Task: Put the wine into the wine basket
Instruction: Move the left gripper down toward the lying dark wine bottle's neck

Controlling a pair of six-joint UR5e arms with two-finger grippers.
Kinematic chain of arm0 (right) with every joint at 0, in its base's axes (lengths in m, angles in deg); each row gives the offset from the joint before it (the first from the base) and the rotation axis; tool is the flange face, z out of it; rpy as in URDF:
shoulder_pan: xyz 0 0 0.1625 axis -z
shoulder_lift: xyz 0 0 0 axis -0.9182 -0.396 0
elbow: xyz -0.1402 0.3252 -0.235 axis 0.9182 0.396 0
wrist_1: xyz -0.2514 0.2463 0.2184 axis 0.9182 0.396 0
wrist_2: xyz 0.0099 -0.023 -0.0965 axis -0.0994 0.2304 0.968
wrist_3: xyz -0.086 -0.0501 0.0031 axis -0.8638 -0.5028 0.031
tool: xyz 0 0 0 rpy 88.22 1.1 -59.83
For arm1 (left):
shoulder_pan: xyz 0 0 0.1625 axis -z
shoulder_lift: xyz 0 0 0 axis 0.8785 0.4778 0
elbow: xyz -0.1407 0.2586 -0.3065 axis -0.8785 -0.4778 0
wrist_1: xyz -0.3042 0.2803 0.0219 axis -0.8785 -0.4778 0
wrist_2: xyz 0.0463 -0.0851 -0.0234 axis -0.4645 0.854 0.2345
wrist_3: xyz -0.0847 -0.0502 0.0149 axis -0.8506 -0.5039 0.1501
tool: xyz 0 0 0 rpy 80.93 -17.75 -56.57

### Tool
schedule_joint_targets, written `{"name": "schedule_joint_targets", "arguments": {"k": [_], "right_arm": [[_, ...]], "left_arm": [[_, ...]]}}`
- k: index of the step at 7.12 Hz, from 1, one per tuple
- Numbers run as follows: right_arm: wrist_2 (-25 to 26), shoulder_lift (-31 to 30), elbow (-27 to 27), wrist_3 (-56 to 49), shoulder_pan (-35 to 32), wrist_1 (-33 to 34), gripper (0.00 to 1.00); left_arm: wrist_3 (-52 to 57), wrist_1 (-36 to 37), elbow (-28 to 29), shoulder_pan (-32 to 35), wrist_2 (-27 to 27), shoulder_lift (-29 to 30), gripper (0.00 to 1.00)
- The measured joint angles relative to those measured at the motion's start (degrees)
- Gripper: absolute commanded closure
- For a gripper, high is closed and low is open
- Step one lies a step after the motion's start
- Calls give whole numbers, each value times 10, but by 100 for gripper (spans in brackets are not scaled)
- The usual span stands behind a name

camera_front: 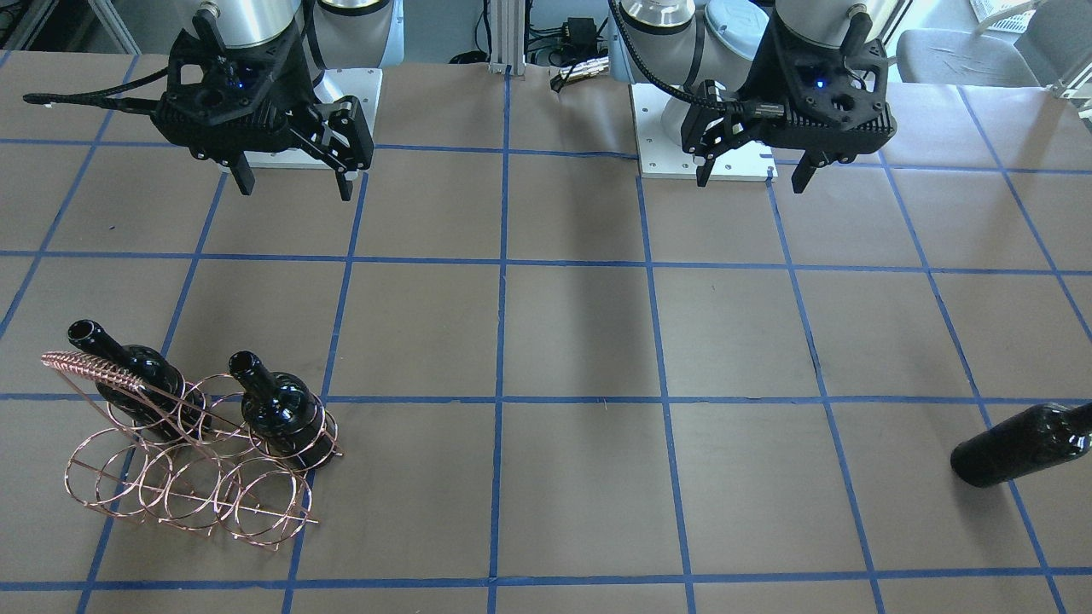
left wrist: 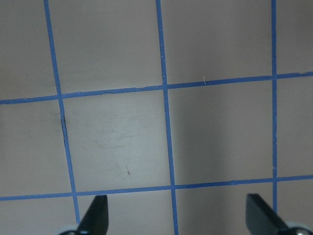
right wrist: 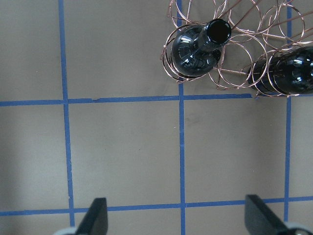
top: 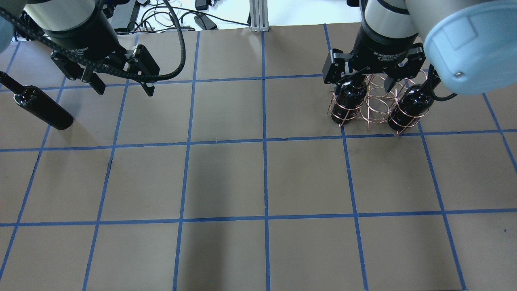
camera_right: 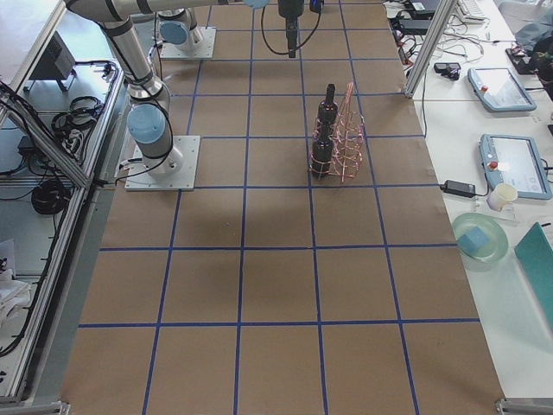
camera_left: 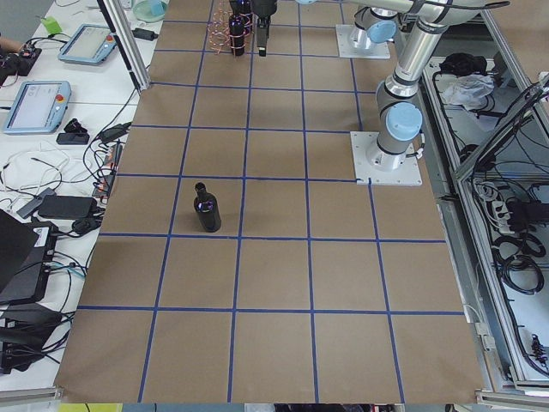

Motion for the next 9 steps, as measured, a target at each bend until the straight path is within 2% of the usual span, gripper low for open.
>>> {"name": "schedule_joint_targets", "arguments": {"k": [6, 8, 9], "right_arm": [[0, 0, 0, 0, 0, 0, 0], [0, 0, -1, 0, 0, 0, 0], [0, 0, -1, 0, 0, 0, 0]], "left_arm": [[5, 0, 1, -7, -11, 0, 0], [9, 5, 6, -36, -10, 1, 0], [21, 12, 9, -74, -9, 1, 0]]}}
